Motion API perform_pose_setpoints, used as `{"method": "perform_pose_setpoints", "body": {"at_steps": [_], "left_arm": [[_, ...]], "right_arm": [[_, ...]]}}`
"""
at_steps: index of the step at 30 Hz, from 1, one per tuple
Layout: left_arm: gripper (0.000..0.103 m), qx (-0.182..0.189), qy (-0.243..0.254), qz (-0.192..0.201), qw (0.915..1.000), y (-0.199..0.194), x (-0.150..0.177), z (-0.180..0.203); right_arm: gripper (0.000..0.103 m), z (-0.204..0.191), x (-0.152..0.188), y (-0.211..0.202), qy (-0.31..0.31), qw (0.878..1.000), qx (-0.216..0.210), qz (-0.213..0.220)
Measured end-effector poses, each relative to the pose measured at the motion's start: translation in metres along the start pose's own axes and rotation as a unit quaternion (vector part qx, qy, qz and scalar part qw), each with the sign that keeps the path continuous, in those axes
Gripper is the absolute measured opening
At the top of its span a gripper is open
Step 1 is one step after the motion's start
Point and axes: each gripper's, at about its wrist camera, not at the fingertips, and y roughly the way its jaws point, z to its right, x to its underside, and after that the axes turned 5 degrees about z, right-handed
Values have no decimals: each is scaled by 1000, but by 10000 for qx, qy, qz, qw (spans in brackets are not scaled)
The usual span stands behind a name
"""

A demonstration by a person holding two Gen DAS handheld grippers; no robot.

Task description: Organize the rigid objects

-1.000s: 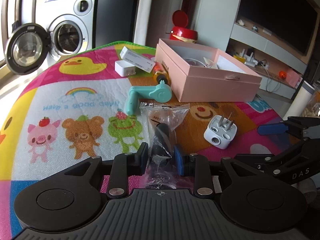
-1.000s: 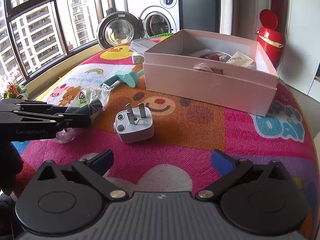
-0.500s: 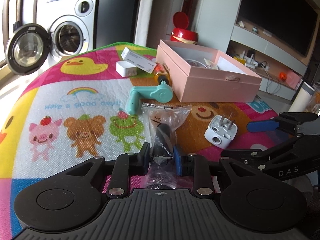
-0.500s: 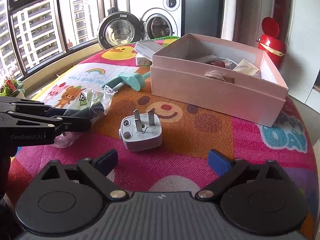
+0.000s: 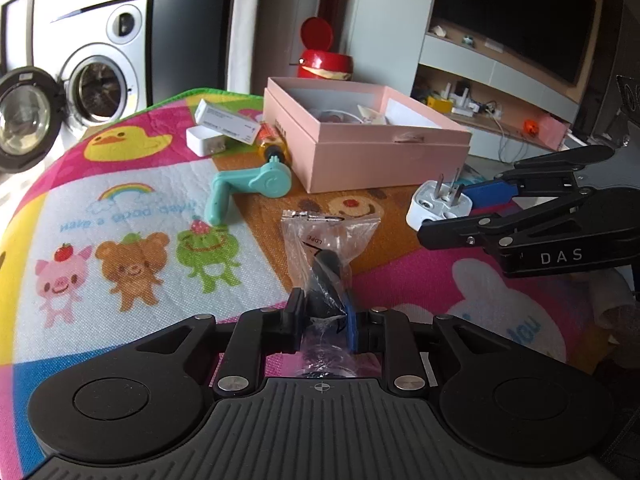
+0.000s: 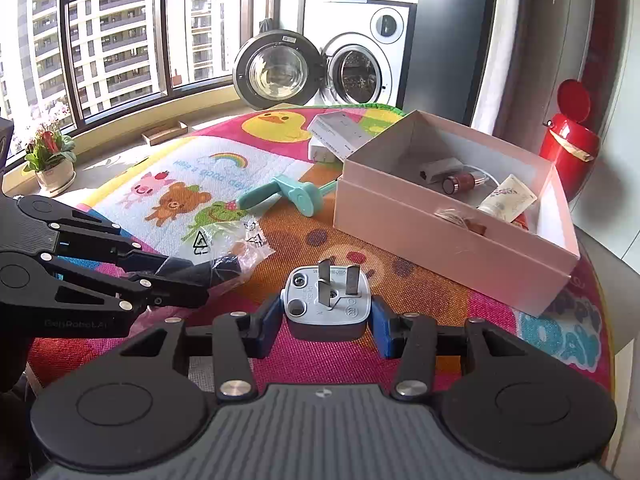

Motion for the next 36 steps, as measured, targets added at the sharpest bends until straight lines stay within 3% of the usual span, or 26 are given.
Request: {"method": "perform_pose_setpoints", "body": {"at_steps": [2, 5, 10, 13, 16, 19, 21, 24, 28, 30, 33, 36], "left_arm": [[23, 131, 252, 119, 9995, -7, -13, 7], [23, 197, 777, 745, 9940, -28, -60, 19], [24, 115, 1187, 1943, 9737, -44, -160, 31], [24, 287, 964, 2141, 9716, -21, -206, 28], [24, 515, 644, 2012, 9761, 17, -227, 22], [24, 724, 174, 1713, 9824, 64, -227, 11], [25, 781, -192, 1173, 9898, 102, -219, -1], [25, 494, -475, 855, 9940, 126, -199, -22], [25, 569, -435, 768, 9945, 109, -176, -56], [25, 678, -286, 600, 9955, 98, -160, -73], [25, 693, 62, 349, 9970, 89, -134, -87], [25, 627, 270, 27, 9977, 92, -112, -94]], "right_arm": [[46, 12, -10, -24, -1, 9992, 226, 332], [46, 35, -38, -58, 30, 9934, 690, 911], [46, 72, -90, -82, 215, 9805, 1180, 1556], [46, 96, -111, -70, 534, 9791, 1201, 1551], [46, 110, -116, -42, 695, 9806, 1226, 1360], [46, 118, -109, -11, 818, 9842, 1037, 1176], [48, 118, -101, 12, 789, 9880, 866, 1006], [66, 116, -84, 33, 935, 9903, 782, 661], [72, 103, -59, 29, 554, 9918, 942, 660], [80, 91, -47, 19, 349, 9925, 940, 698], [86, 78, -32, 7, 289, 9951, 680, 660], [87, 65, -23, 3, 341, 9971, 474, 490]]}}
